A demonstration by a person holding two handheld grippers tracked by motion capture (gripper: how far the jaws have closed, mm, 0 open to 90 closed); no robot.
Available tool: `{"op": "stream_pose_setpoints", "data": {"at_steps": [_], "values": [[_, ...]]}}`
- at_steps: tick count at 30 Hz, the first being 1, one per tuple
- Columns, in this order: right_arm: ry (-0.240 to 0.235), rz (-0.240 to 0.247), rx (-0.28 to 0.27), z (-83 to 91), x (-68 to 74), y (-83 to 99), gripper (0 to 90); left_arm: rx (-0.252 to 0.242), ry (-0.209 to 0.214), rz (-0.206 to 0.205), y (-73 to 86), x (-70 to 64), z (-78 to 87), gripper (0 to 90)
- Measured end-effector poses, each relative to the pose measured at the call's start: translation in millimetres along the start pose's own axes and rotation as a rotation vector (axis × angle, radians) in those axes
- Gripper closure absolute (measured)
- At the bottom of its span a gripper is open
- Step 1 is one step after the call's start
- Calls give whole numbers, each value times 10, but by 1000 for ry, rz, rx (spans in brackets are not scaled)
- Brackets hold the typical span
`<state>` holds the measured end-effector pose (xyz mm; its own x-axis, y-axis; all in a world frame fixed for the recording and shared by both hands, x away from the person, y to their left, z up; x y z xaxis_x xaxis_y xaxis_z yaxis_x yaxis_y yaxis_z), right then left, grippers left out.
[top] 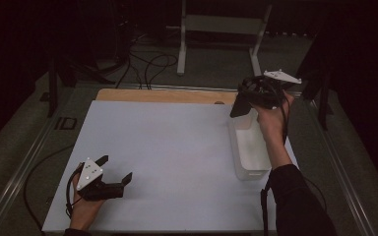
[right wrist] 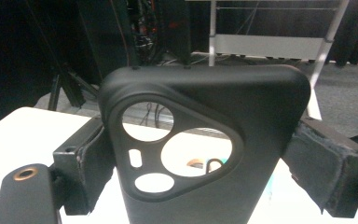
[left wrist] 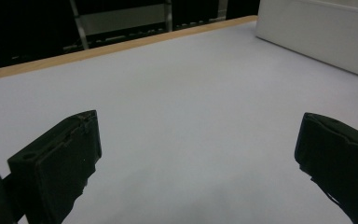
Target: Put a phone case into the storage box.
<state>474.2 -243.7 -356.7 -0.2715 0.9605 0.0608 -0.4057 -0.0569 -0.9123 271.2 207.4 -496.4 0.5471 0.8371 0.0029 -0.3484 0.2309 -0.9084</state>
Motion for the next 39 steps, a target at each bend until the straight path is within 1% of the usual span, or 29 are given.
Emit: {"op": "stream_pose_setpoints", "data": {"at_steps": [15, 18, 22, 26, 35, 39], "values": [[50, -12, 26, -49, -123, 51, 142, -3, -2, 1, -2, 6, 5, 9], [53, -11, 34, -65, -135, 71, 142, -5, -2, 3, -3, 5, 4, 10], [58, -10, 41, -79, -138, 89, 142, -5, -2, 2, -4, 5, 5, 10], [70, 7, 57, -123, -138, 139, 141, -5, -3, 1, -4, 5, 7, 10], [75, 3, 69, -152, -138, 169, 142, -6, -2, 0, -5, 2, 9, 10], [81, 0, 76, -170, -159, 210, 142, -8, -4, 1, -7, 4, 12, 10]]}}
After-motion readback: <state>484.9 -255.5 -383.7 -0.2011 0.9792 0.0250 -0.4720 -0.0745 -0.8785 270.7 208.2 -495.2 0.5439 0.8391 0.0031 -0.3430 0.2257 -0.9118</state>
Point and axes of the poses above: each handheld gripper's, and its own axes: z roughly backward along the jaws, y roughly out of its underside, x roughly to its left, the point moved 4 cm from there along -z, roughly forward along the jaws, and after that the axes turned 2 degrees about x, right-handed, at the moved point
